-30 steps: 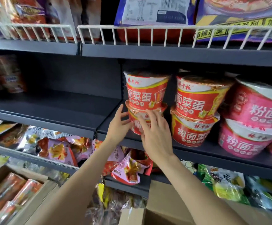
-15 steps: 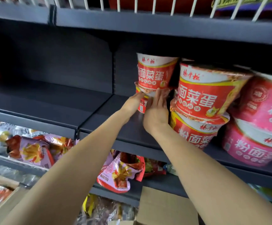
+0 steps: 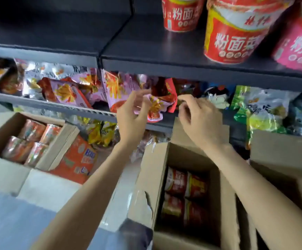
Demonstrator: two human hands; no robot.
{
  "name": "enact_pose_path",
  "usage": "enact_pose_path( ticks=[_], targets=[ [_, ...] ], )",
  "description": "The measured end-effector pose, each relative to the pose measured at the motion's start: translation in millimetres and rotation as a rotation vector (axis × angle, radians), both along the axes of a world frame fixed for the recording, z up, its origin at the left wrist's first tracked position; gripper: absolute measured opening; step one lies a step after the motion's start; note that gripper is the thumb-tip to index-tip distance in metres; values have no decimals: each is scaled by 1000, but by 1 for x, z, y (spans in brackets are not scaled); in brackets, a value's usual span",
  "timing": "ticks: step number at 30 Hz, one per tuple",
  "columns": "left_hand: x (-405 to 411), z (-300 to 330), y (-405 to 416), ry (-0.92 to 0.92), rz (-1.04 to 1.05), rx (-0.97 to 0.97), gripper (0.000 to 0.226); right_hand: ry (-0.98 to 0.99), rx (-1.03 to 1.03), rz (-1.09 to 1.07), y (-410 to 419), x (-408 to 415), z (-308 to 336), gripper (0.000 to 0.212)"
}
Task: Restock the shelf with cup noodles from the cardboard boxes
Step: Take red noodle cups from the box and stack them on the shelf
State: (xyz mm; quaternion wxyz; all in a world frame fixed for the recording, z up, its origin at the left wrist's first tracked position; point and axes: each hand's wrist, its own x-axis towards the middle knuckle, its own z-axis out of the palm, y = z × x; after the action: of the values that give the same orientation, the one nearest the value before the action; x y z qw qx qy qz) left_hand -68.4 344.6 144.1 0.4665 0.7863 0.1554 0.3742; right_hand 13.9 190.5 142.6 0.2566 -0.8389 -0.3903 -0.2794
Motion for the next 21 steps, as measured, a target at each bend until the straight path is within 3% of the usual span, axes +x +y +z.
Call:
enact_pose_path(
  ticks=[6,9,11,13,17,21],
  targets=[
    [-57,-119,-42,573,-135,-21,28,407,-284,1,-64,-53,-131,17],
    [-56,-164,-58,899,-188,101,65,613,-571,-56,-80,-58,-190,34],
    [-51,-187,-64,1000,-169,150,79,719,-766,-81,-83,-54,-226,47],
    [-47,-209,-64,1004,-116,193,77,834,-877,-97,-80,-48,-259,56],
    [-45,-240,-58,794,-104,219,52,862,-834,-108,-72,-34,-320,52],
    [-44,-245,-55,696,-125,177,47,913,-968,-24,-55,-20,-365,77]
  ],
)
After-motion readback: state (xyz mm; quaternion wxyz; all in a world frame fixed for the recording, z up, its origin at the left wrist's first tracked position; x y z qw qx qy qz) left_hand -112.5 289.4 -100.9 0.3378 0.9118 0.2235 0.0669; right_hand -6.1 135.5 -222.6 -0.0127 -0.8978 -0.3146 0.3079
